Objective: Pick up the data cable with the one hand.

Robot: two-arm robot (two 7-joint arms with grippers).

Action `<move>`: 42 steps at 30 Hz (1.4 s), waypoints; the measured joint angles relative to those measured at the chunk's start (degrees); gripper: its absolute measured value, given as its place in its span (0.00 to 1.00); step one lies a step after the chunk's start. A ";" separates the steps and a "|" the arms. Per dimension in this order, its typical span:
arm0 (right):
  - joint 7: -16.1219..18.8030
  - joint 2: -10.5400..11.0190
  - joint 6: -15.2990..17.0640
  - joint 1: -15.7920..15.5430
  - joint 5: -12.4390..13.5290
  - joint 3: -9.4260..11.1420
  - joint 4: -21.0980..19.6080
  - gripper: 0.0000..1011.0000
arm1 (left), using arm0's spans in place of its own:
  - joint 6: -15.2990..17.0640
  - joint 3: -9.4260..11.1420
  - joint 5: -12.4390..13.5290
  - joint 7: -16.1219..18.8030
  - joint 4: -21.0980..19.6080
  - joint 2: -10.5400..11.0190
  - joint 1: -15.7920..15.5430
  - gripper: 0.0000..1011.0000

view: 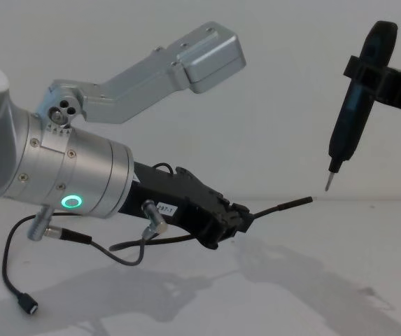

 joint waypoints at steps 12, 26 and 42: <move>0.95 -0.27 -0.73 1.00 1.92 -0.12 1.96 0.27 | 0.00 -0.02 0.00 0.00 -0.05 0.00 0.01 0.05; 1.34 -0.24 -1.26 2.09 3.27 -0.54 3.91 0.27 | 0.00 -0.03 0.00 0.00 -0.06 0.00 0.00 0.05; 1.25 0.40 -1.36 2.74 4.08 -0.96 4.94 0.27 | 0.00 -0.02 0.01 0.00 -0.05 0.00 0.00 0.05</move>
